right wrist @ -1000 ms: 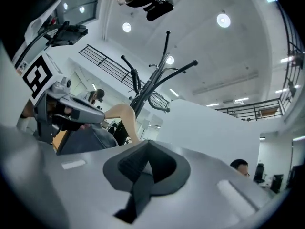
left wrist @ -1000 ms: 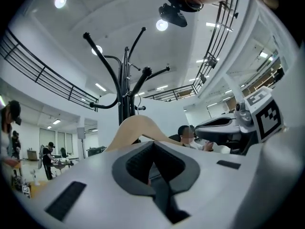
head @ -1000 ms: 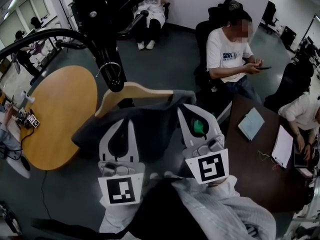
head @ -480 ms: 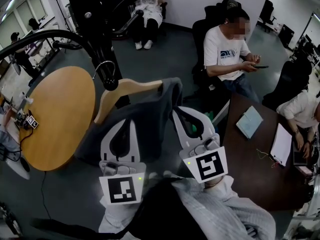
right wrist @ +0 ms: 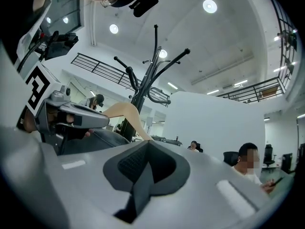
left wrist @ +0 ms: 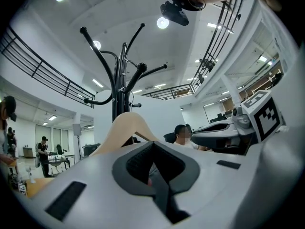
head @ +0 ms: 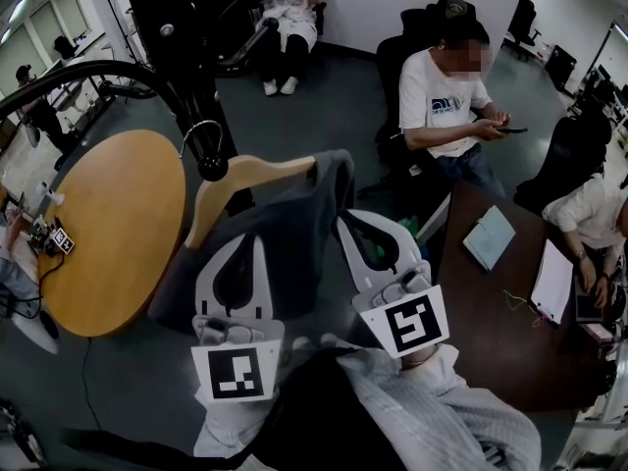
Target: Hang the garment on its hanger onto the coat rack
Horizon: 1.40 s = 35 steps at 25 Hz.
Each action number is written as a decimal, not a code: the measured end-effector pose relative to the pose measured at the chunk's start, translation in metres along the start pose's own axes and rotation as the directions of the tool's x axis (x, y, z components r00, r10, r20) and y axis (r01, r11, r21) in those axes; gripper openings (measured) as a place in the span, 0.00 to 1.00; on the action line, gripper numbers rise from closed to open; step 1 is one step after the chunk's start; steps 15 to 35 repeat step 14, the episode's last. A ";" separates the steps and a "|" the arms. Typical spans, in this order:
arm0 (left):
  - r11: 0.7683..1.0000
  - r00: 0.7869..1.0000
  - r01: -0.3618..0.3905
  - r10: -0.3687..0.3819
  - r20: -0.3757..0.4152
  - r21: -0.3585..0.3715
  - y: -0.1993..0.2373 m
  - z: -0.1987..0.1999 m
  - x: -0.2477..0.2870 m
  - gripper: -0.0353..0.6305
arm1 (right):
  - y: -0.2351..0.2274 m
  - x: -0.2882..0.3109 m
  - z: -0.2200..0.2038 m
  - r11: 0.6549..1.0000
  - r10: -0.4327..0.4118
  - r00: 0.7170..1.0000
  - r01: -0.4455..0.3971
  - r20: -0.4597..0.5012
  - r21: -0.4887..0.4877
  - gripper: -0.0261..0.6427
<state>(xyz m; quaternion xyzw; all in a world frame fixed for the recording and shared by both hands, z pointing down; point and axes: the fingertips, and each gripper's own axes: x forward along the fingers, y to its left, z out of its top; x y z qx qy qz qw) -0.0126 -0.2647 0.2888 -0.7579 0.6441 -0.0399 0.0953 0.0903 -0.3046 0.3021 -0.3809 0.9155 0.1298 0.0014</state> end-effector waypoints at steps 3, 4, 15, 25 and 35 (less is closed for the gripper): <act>1.000 1.000 0.004 -0.004 0.001 -0.002 0.001 -0.002 0.004 0.06 | 0.000 0.003 -0.003 1.000 -0.001 1.000 0.001 -0.005 -0.004 0.04; 1.000 1.000 0.005 -0.005 0.001 0.000 0.002 -0.003 0.005 0.06 | 0.000 0.003 -0.003 1.000 -0.001 1.000 0.001 -0.007 -0.005 0.04; 1.000 1.000 0.019 -0.018 -0.010 0.013 -0.001 -0.007 0.015 0.06 | -0.003 0.009 -0.010 1.000 0.001 1.000 -0.001 -0.024 -0.011 0.04; 1.000 1.000 0.019 -0.018 -0.010 0.013 -0.001 -0.007 0.015 0.06 | -0.003 0.009 -0.010 1.000 0.001 1.000 -0.001 -0.024 -0.011 0.04; 1.000 1.000 0.019 -0.018 -0.010 0.013 -0.001 -0.007 0.015 0.06 | -0.003 0.009 -0.010 1.000 0.001 1.000 -0.001 -0.024 -0.011 0.04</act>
